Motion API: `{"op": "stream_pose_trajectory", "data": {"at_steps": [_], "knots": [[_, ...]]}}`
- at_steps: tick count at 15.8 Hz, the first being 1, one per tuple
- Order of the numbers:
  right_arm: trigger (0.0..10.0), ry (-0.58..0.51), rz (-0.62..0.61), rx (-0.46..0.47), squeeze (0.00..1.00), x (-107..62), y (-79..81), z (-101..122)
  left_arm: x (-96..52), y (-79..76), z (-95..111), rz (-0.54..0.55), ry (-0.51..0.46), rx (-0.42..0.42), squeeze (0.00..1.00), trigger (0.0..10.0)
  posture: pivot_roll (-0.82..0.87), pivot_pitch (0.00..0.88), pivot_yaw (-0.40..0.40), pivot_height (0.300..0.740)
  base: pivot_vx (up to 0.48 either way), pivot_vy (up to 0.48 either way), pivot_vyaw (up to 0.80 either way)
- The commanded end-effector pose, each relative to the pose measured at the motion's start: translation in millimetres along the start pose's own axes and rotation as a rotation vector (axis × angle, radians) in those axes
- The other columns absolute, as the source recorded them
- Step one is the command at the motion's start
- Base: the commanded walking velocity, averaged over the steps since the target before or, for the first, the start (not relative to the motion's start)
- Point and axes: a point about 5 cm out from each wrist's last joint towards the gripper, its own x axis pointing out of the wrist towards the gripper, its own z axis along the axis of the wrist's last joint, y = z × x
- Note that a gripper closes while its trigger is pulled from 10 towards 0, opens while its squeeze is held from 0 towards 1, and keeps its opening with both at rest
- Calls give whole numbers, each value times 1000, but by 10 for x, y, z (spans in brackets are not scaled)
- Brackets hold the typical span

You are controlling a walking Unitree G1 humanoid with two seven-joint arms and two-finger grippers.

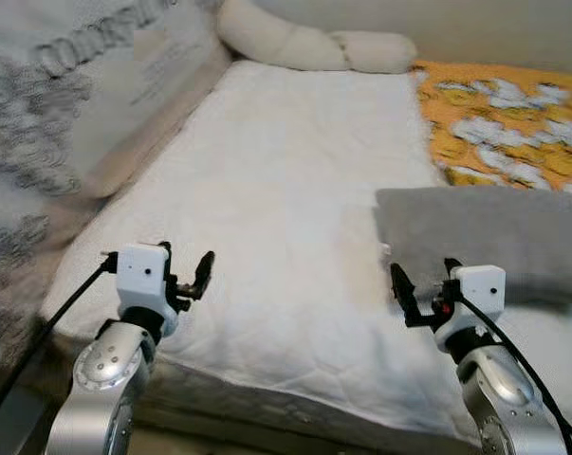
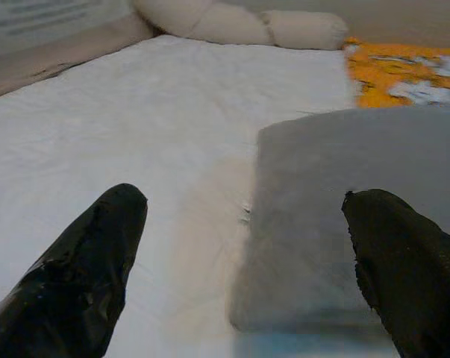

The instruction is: Clean up the room

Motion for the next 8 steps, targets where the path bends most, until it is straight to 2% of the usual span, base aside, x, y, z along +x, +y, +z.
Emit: {"op": "stream_pose_trajectory", "data": {"at_steps": [1,6,8], "knots": [[10000,-2,-9,10,0,-1,-21,12,18,-14,30,-9,-14,4,0,10000,59,0,-21,740,0,0,-750],[10000,-5,-10,15,0,8,-18,19,27,-12,42,-7,-20,0,0,10000,59,0,-20,740,0,0,-745],[10000,-3,-8,8,0,10,-16,17,26,-7,47,-8,-24,1,0,10000,60,0,-20,740,0,0,0]]}}
